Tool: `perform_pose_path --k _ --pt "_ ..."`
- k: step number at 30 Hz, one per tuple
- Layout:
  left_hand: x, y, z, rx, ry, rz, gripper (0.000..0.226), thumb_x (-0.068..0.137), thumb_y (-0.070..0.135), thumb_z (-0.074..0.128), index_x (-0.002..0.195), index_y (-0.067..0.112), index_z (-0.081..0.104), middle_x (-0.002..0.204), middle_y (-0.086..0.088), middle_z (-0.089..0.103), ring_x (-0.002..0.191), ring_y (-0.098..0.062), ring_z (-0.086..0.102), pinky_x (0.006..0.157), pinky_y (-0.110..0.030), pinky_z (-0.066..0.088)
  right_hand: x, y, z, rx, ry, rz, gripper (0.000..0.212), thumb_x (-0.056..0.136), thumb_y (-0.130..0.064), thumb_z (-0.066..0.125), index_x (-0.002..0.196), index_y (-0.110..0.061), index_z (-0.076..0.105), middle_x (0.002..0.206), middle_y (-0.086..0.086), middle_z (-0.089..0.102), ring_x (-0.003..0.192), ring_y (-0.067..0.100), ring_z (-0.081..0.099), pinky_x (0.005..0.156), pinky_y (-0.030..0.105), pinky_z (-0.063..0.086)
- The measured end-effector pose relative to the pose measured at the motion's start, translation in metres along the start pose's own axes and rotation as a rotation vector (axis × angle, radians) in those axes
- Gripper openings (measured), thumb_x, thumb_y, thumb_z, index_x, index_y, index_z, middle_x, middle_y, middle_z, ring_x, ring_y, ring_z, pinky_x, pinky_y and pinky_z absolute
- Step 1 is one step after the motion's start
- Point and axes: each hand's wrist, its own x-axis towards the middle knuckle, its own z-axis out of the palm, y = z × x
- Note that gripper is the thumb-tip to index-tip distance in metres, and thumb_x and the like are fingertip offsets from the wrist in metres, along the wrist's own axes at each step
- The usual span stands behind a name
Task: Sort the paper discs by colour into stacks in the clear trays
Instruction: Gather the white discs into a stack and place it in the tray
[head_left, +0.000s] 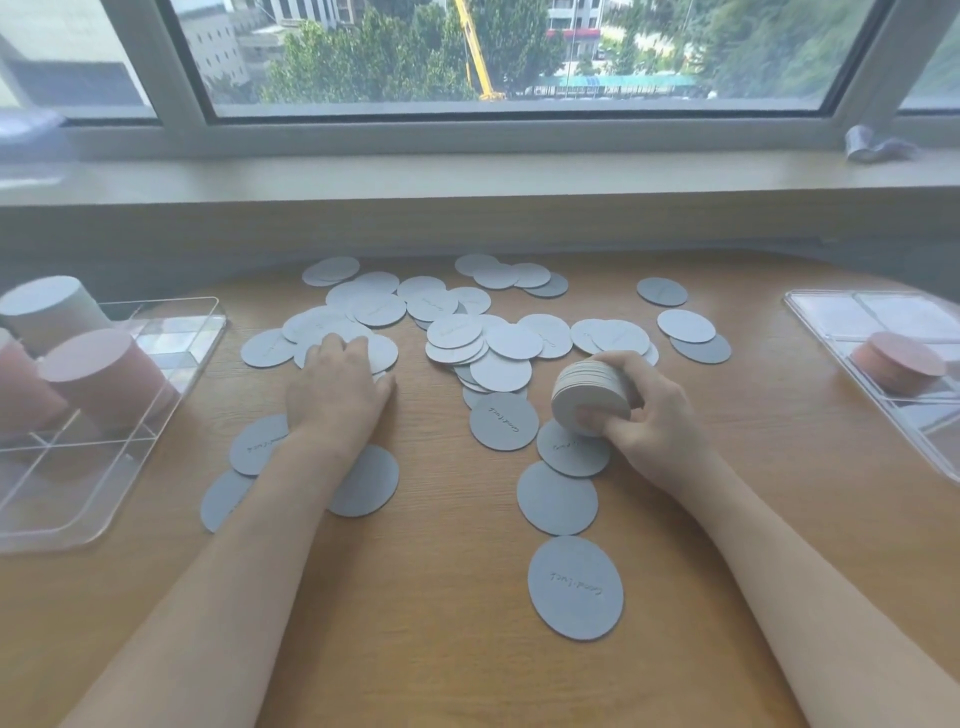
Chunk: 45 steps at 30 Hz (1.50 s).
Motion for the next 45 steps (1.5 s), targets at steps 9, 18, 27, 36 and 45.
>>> perform_pose_path --k 9,18,27,36,45 --pt "0.004 -0.007 -0.001 -0.179 0.125 0.018 0.035 0.103 0.034 0.046 0.093 0.010 0.069 0.093 -0.008 0.057 0.085 -0.030 0.053 0.068 -0.039 0.039 0.000 0.001 0.000 -0.024 -0.004 0.011 0.052 0.078 -0.007 0.078 0.121 -0.028 0.057 0.108 -0.010 0.067 0.102 0.012 0.063 0.089 0.044 0.054" --pt "0.000 0.001 -0.005 -0.267 0.358 0.104 0.022 0.103 0.026 0.050 0.092 0.013 0.066 0.079 -0.007 0.057 0.075 -0.028 0.047 0.063 -0.036 0.034 -0.001 -0.004 -0.001 0.002 -0.017 -0.003 0.051 0.077 -0.011 0.080 0.117 -0.033 0.058 0.106 -0.014 0.067 0.101 0.007 0.063 0.088 0.037 0.054" --pt "-0.028 0.034 0.001 -0.552 0.298 0.517 0.016 0.099 0.019 0.056 0.089 0.013 0.066 0.083 0.007 0.064 0.087 -0.012 0.047 0.070 -0.030 0.039 -0.004 -0.016 0.003 0.008 -0.023 -0.016 0.055 0.076 -0.026 0.084 0.124 -0.034 0.056 0.111 -0.017 0.065 0.102 0.001 0.061 0.086 0.015 0.047" --pt "-0.049 0.062 0.008 -0.669 0.217 0.651 0.026 0.099 0.033 0.056 0.091 0.010 0.064 0.085 0.006 0.060 0.083 -0.016 0.052 0.071 -0.026 0.040 -0.007 -0.024 0.014 0.075 -0.092 -0.047 0.070 0.066 -0.038 0.085 0.130 -0.031 0.059 0.119 -0.018 0.065 0.113 0.006 0.060 0.099 0.037 0.049" --pt "-0.054 0.069 0.012 -0.918 0.082 0.595 0.015 0.094 0.024 0.068 0.101 0.016 0.057 0.089 0.005 0.053 0.087 -0.012 0.056 0.064 -0.034 0.054 -0.008 -0.025 0.018 -0.098 -0.063 -0.178 0.059 0.084 -0.023 0.060 0.141 -0.020 0.048 0.129 -0.010 0.057 0.114 -0.002 0.051 0.097 0.014 0.039"
